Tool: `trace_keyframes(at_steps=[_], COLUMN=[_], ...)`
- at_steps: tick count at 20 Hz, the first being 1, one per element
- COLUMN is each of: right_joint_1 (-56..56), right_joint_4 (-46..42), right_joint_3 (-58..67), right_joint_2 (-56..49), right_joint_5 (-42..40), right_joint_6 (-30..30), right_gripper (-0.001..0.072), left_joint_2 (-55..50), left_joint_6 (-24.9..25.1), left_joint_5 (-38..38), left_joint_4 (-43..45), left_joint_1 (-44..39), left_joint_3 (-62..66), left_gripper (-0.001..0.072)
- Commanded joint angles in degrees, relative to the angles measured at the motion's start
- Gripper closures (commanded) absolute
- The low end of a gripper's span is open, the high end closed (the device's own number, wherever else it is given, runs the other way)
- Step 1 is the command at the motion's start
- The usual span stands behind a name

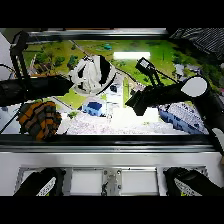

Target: Fold the clothes and pants, and hang the long-sleeved shirts on hangers.

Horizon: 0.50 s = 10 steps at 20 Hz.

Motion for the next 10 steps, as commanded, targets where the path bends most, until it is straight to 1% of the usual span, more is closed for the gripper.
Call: trace_keyframes(at_steps=[1, 10], right_joint_1=[0.04, 0.04], right_joint_4=[0.0, 0.0], right_joint_3=[-0.02, -0.02], right_joint_2=[-0.02, -0.02], right_joint_5=[0.02, 0.02], right_joint_6=[0.02, 0.02], right_gripper=[0.0699, 0.0698], left_joint_2=[-0.02, -0.02], left_joint_6=[0.0, -0.04], left_joint_5=[0.0, 0.31], left_joint_4=[0.02, 0.02], left_joint_1=[0.02, 0.02], left_joint_3=[-0.02, -0.02], left_gripper=[0.0697, 0.0697])
